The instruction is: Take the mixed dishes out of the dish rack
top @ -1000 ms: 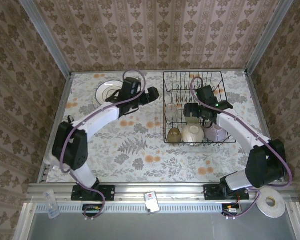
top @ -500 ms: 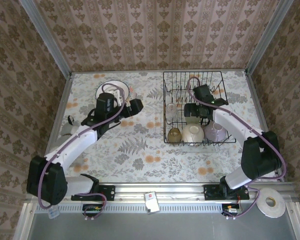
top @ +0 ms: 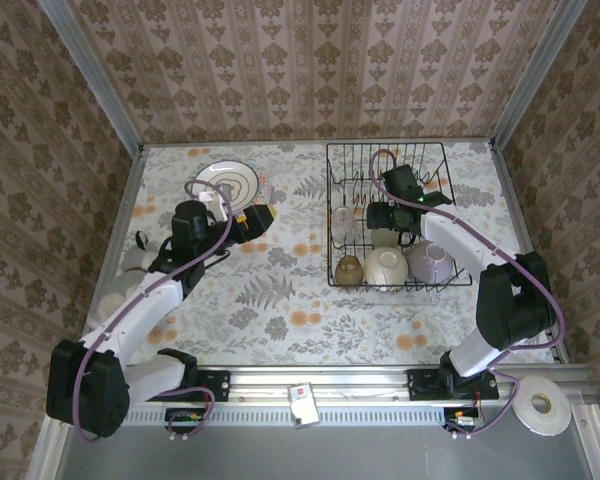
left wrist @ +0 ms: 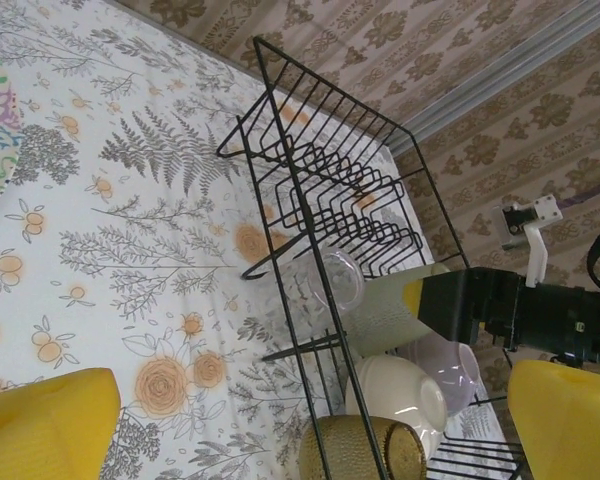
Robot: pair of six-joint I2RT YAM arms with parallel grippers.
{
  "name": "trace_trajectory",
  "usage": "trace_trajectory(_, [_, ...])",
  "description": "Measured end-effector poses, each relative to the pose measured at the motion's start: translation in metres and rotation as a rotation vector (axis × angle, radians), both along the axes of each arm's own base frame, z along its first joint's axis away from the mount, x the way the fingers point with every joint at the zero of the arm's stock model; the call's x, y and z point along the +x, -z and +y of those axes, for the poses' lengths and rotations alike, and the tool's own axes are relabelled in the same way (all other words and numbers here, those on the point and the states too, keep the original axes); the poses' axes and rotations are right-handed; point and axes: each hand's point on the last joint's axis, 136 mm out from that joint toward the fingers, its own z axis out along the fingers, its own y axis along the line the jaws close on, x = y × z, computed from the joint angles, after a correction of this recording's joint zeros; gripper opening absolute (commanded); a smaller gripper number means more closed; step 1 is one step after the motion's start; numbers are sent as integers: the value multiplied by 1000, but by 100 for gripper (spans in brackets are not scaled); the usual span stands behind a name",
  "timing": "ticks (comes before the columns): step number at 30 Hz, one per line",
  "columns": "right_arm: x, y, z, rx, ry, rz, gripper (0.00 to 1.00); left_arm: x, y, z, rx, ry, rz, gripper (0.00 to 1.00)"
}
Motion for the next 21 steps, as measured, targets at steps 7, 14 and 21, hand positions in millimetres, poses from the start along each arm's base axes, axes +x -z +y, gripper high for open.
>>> trace_trajectory(7, [1, 0, 0, -4, 2, 1, 80, -1, -6, -4, -46, 24, -26, 100])
trace_trajectory(14, [5, 0, 0, -7, 3, -1, 74, -4, -10, -1, -59, 20, -47, 100])
trace_trajectory(21, [9, -3, 1, -16, -15, -7, 58, -7, -17, 10, -89, -8, -70, 100])
